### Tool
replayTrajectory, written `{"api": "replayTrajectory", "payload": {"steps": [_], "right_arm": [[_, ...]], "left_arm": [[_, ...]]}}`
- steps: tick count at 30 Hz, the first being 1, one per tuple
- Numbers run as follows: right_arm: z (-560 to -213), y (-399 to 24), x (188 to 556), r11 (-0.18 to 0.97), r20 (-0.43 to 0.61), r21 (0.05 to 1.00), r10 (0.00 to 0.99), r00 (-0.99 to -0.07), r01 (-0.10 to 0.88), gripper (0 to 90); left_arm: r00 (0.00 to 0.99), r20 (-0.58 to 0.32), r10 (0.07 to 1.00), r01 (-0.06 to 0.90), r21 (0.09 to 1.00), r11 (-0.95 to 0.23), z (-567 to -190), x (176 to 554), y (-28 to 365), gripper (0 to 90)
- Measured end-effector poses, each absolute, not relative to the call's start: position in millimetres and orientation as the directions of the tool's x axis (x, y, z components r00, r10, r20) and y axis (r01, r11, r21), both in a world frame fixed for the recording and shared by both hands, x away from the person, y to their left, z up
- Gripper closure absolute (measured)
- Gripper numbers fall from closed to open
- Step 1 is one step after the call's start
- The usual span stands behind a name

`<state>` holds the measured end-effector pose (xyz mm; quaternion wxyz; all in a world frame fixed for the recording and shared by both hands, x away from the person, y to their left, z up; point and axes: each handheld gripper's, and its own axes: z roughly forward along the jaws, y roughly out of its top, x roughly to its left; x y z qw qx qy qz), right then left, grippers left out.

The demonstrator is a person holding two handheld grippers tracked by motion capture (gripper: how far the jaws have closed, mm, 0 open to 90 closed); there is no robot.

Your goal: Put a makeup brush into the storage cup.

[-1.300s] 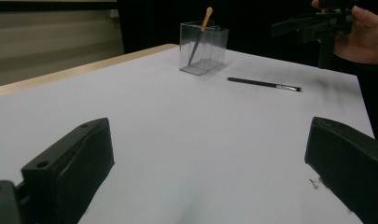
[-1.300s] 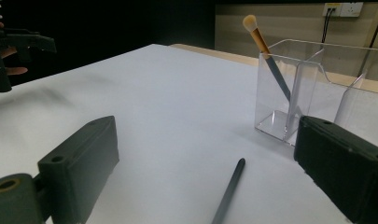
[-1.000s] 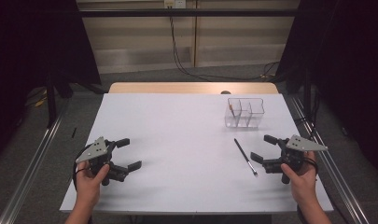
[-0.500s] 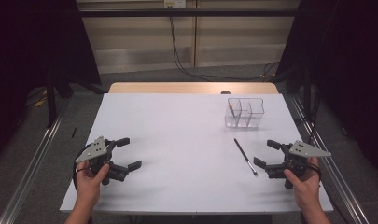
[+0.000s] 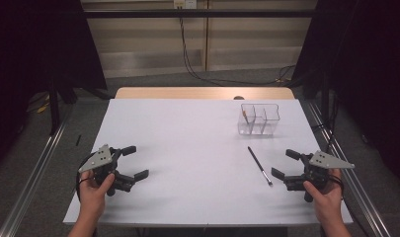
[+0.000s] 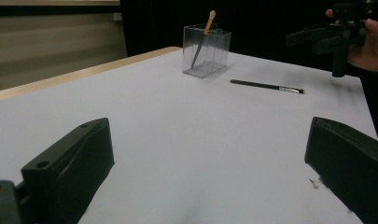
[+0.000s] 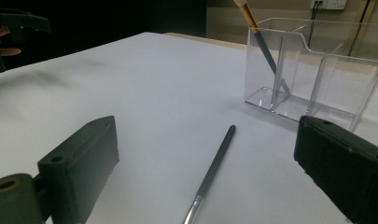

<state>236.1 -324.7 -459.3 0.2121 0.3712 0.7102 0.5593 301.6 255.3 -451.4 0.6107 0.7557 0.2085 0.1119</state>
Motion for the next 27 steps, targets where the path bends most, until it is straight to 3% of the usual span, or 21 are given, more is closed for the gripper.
{"api": "replayTrajectory", "payload": {"steps": [27], "right_arm": [[-454.3, -309.4, 262.1, 0.129, 0.104, 0.942, 0.765, -0.635, 0.309, 6.0]], "left_arm": [[0.885, -0.086, 0.458, 0.182, 0.968, -0.17, -451.8, 299.5, 257.4, 1.1]]}}
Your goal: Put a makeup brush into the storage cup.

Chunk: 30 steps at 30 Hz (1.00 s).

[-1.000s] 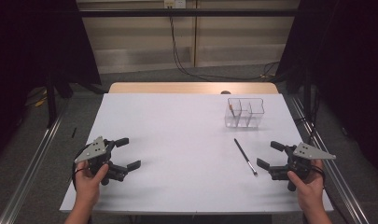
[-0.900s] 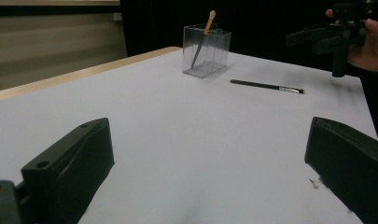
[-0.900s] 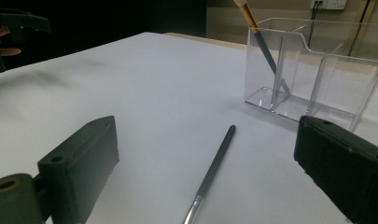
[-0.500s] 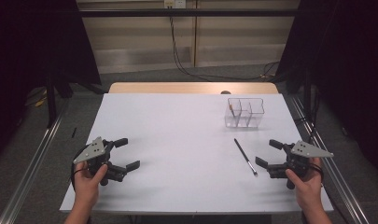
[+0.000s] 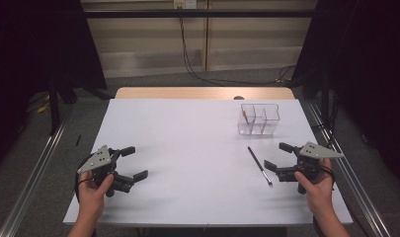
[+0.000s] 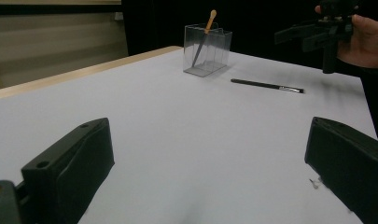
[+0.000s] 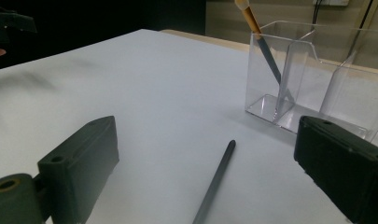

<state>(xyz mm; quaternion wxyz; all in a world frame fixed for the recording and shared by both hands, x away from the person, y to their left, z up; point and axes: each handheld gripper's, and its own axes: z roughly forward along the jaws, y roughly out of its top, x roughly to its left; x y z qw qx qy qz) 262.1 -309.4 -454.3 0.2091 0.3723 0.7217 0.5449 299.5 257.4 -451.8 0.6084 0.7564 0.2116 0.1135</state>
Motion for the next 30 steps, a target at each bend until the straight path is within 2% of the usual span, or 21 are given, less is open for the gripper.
{"api": "replayTrajectory", "payload": {"steps": [12, 30], "right_arm": [[-455.6, -304.6, 272.0, 0.154, 0.123, 0.916, 0.771, -0.624, 0.371, 6.0], [-457.4, -296.1, 280.8, 0.247, 0.121, 0.823, 0.804, -0.582, 0.512, 8.6]], "left_arm": [[0.885, -0.093, 0.456, 0.188, 0.968, -0.169, -452.5, 299.8, 256.9, 1.1], [0.885, -0.097, 0.456, 0.195, 0.965, -0.174, -453.2, 300.2, 256.6, 1.1]]}}
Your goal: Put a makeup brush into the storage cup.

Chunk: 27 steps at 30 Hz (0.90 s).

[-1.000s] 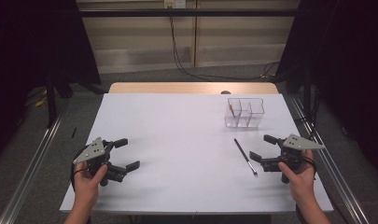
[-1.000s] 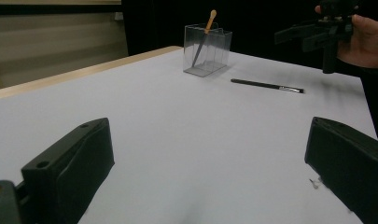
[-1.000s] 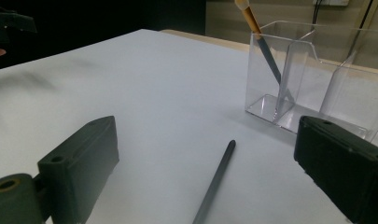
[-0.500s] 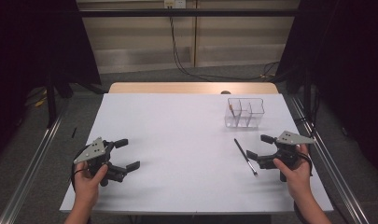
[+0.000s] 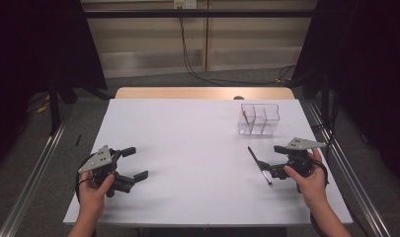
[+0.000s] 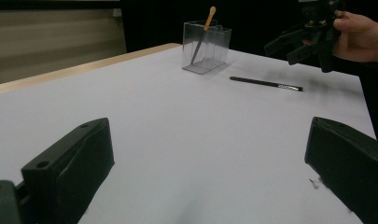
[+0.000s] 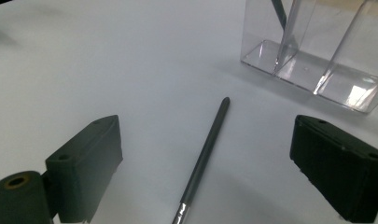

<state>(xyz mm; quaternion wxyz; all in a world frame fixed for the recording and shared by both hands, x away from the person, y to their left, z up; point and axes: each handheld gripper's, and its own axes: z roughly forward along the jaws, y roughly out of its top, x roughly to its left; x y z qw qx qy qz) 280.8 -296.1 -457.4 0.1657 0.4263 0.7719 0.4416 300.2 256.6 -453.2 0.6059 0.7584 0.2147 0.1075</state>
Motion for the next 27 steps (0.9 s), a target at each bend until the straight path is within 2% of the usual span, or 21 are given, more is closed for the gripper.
{"api": "replayTrajectory", "payload": {"steps": [10, 18, 27], "right_arm": [[-457.4, -292.5, 285.8, 0.331, 0.108, 0.713, 0.819, -0.563, 0.618, 9.8], [-458.6, -291.1, 289.3, 0.352, 0.151, 0.625, 0.821, -0.55, 0.697, 14.9], [-454.9, -282.8, 293.7, 0.403, 0.102, 0.536, 0.842, -0.53, 0.742, 16.7]], "left_arm": [[0.884, -0.102, 0.456, 0.2, 0.965, -0.172, -453.4, 300.3, 256.7, 1.0], [0.884, -0.102, 0.456, 0.201, 0.964, -0.173, -453.5, 300.3, 256.4, 1.0], [0.885, -0.106, 0.453, 0.203, 0.964, -0.173, -453.6, 300.3, 255.8, 1.0]]}}
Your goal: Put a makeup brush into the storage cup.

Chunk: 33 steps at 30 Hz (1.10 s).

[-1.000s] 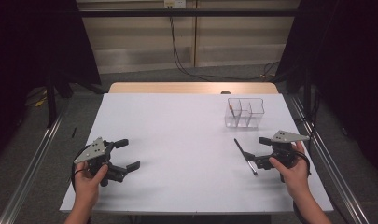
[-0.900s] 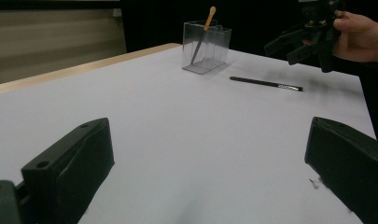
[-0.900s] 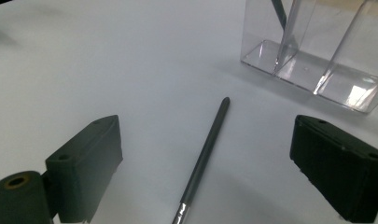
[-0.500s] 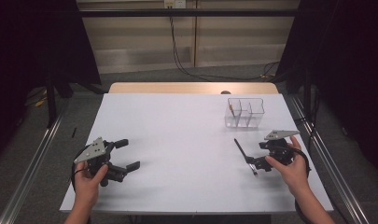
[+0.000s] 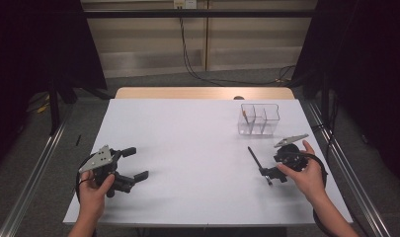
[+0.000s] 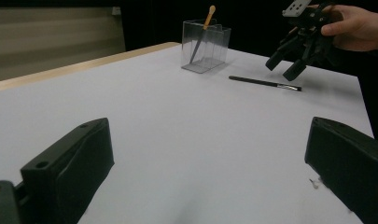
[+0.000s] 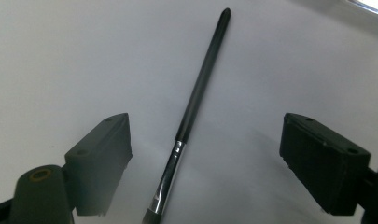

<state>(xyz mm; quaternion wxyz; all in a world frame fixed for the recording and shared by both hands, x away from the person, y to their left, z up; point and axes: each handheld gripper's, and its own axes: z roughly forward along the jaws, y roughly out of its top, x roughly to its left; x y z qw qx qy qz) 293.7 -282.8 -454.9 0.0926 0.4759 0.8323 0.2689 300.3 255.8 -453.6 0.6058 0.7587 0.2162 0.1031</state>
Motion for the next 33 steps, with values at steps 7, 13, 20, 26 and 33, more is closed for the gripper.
{"api": "replayTrajectory", "payload": {"steps": [7, 13, 20, 26, 33], "right_arm": [[-456.0, -277.1, 300.0, 0.435, 0.065, 0.465, 0.852, -0.519, 0.771, 17.2], [-457.1, -275.0, 304.9, 0.453, 0.101, 0.409, 0.84, -0.532, 0.792, 14.7], [-460.7, -270.7, 307.2, 0.466, 0.092, 0.414, 0.833, -0.546, 0.782, 18.0], [-458.8, -268.6, 309.4, 0.501, 0.043, 0.386, 0.829, -0.558, 0.774, 31.5], [-456.9, -266.2, 311.0, 0.505, 0.015, 0.374, 0.835, -0.549, 0.778, 44.1]], "left_arm": [[0.885, -0.106, 0.453, 0.204, 0.964, -0.173, -454.1, 300.7, 256.5, 1.0], [0.886, -0.108, 0.451, 0.207, 0.962, -0.176, -454.2, 300.8, 256.5, 1.0], [0.885, -0.111, 0.452, 0.21, 0.962, -0.175, -454.9, 300.9, 255.8, 1.0], [0.886, -0.111, 0.45, 0.21, 0.962, -0.175, -455.0, 301.1, 255.8, 1.0], [0.884, -0.115, 0.453, 0.213, 0.962, -0.173, -455.3, 301.0, 256.1, 1.0]]}}
